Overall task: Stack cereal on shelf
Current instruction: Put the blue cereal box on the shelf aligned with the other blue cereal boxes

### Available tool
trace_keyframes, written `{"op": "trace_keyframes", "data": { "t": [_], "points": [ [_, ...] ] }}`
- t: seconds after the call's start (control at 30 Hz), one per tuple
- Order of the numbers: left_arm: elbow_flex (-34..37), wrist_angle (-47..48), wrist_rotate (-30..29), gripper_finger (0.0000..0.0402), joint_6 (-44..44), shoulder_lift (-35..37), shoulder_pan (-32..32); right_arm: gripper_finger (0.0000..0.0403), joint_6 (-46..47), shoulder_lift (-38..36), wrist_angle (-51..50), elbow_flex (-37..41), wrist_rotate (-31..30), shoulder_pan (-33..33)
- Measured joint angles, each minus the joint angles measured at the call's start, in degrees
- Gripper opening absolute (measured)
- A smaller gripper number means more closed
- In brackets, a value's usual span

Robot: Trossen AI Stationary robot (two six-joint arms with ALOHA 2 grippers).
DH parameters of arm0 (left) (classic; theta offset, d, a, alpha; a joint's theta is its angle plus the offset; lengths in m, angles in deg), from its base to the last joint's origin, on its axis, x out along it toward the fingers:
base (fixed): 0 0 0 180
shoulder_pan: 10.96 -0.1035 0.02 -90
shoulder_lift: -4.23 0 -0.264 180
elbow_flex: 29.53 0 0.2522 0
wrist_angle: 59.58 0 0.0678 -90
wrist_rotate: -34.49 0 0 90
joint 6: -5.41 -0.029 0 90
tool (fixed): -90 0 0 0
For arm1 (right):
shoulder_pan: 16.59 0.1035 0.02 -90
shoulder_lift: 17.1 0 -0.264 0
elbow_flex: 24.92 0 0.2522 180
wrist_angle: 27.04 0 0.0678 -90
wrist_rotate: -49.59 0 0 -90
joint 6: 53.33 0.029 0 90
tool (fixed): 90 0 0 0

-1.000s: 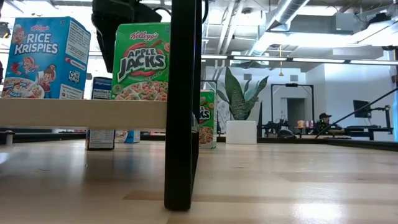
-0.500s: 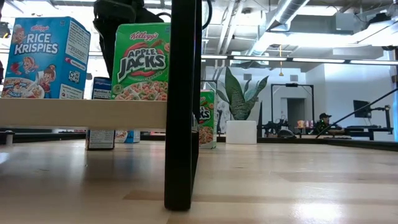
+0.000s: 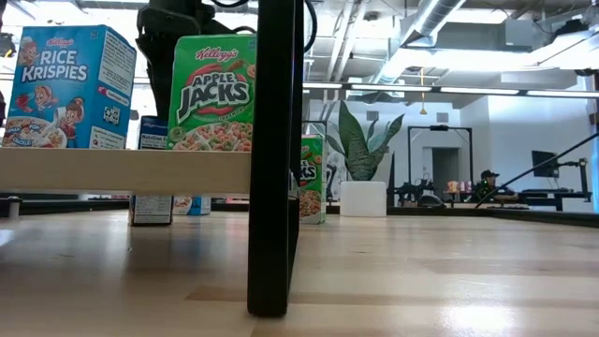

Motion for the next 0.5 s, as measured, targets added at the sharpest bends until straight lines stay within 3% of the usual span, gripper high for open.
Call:
{"op": "trace_keyframes", "data": {
  "t": [0.5],
  "points": [
    [0.00,0.79,0.99,0.0400,-0.66,0.00,-0.49,0.0317,-0.02,0.00,0.00,0.00,0.02,0.00]
  ]
}}
